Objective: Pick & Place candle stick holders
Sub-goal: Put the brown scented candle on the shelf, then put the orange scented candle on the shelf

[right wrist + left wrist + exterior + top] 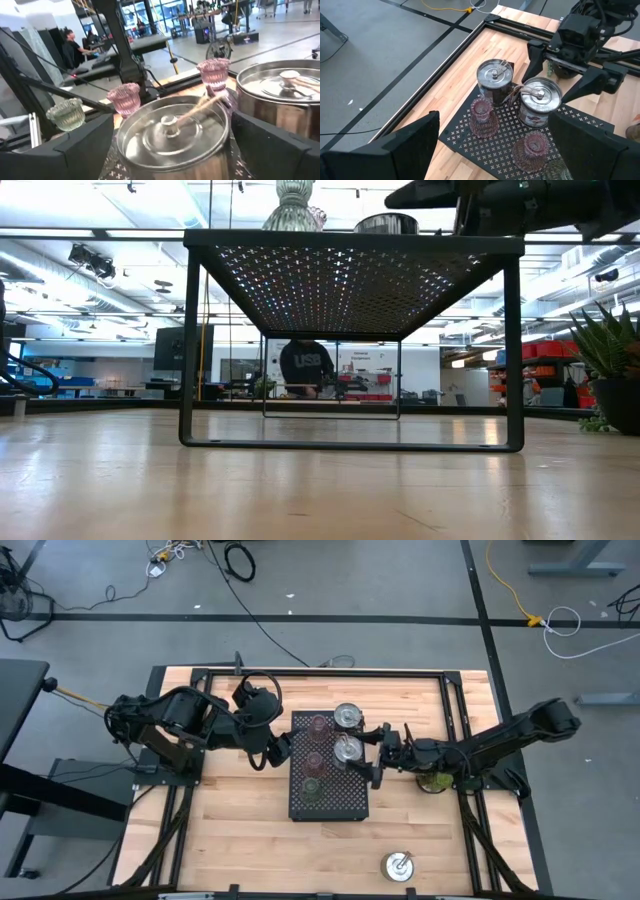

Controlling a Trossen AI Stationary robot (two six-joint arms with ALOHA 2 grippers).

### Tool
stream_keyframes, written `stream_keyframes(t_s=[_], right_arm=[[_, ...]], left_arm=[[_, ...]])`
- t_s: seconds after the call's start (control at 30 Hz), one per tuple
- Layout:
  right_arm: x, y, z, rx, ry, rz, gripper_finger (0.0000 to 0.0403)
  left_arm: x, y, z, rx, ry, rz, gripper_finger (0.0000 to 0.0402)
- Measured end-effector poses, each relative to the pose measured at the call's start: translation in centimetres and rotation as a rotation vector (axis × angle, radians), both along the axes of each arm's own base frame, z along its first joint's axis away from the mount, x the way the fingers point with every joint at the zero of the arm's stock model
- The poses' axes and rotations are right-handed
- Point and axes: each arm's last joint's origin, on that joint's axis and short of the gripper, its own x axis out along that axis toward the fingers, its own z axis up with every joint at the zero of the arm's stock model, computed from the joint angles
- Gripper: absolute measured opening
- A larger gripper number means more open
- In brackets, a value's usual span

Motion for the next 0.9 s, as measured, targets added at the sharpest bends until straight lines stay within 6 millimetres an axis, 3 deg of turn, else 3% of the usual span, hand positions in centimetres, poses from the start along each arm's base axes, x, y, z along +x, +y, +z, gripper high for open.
stream_keyframes(t_s=[0.5, 0.7, 0.9], right_arm=[[-3.0, 0.8, 3.5, 0.006, -0.095, 0.061, 0.04], [-5.8, 2.5, 5.3, 0.101, -0.152, 0.189, 0.04], [-8.0, 4.6, 5.2, 0.267, -0.071, 0.401, 0.04]], left_arm=[[0.0, 0.0, 0.0, 0.0, 0.0, 0.0, 0.0374], [0.0, 0.0, 0.0, 0.0, -0.001, 0.001, 0.0374], [0.0, 0.0, 0.0, -0.016, -0.013, 0.015, 0.0374]])
